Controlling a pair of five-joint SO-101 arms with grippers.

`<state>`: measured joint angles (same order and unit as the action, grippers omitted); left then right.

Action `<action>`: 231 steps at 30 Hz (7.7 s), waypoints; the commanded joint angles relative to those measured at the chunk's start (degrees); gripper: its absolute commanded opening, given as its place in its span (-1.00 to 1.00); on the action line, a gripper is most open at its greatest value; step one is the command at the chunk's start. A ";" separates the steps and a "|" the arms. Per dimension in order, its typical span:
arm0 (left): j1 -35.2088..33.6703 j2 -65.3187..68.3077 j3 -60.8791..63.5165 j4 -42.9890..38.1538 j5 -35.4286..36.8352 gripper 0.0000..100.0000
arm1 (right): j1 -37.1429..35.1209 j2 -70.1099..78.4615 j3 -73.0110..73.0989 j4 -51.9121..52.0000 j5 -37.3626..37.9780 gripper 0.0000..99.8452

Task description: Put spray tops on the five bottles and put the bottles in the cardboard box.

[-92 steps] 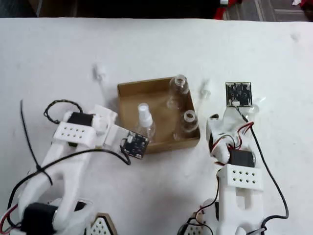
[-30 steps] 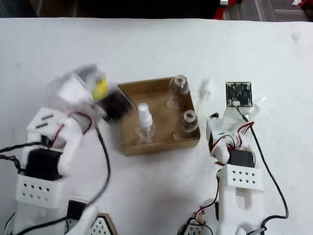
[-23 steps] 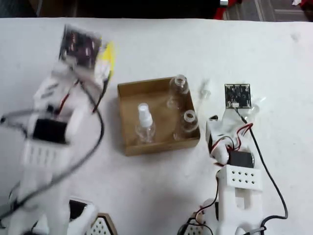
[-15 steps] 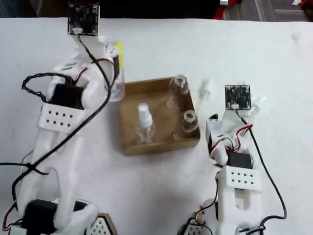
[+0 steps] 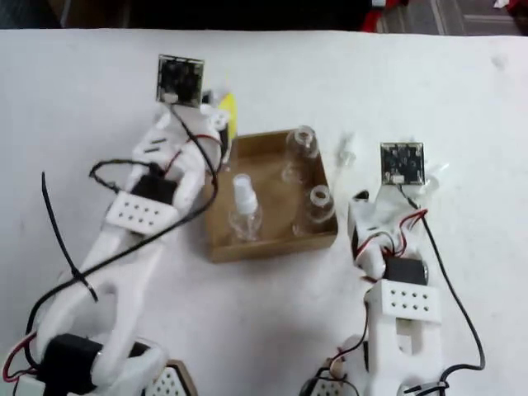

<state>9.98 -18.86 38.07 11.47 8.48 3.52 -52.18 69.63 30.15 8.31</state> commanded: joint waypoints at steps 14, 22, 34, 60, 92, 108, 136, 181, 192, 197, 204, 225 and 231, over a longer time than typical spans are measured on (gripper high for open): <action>2.42 11.30 14.24 -37.01 -10.99 -0.96 | -0.31 -0.84 -0.26 -1.36 0.62 -0.58; 1.71 12.62 15.91 -37.27 -10.90 -0.95 | -0.48 -0.75 -0.26 -1.36 0.62 -0.58; -1.54 12.26 15.82 -36.84 0.97 -0.66 | -0.48 -0.75 -0.26 -1.36 0.62 -0.58; -9.45 -24.04 -0.70 8.09 1.14 -0.70 | -0.57 -0.66 -0.35 -1.36 0.62 -0.58; -17.89 96.92 -133.89 61.10 1.23 -0.61 | -0.48 -0.66 -0.35 -1.36 0.62 -0.58; -18.24 97.63 -128.79 60.22 0.88 -0.73 | -0.13 -0.92 -0.35 -1.36 0.62 -0.58; -18.42 96.92 -122.73 66.20 -1.93 -0.80 | -0.57 -0.57 -0.26 -1.27 0.62 -0.58; -14.37 75.82 -133.63 90.90 -16.00 -0.96 | -0.57 -0.57 -0.26 -1.36 0.70 -0.58; -8.84 47.25 -133.45 91.25 -15.91 -0.96 | -0.40 -0.75 -0.26 -1.36 0.70 -0.58; -9.19 38.64 -130.02 91.25 -13.54 -0.96 | -0.48 -0.66 -0.26 -1.36 0.70 -0.58; -6.11 15.78 -100.57 90.90 -7.65 -0.96 | -0.48 -0.57 -0.26 -1.36 0.70 -0.58; -0.48 -12.00 -34.46 25.23 2.29 -0.96 | -0.57 -0.57 0.26 -1.36 0.70 -0.58; -0.22 -12.09 -21.63 2.29 5.45 -0.96 | -0.57 -0.57 0.26 -1.36 0.70 -0.58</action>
<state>8.92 -28.53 10.02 29.67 12.00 3.60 -52.18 70.51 29.89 8.31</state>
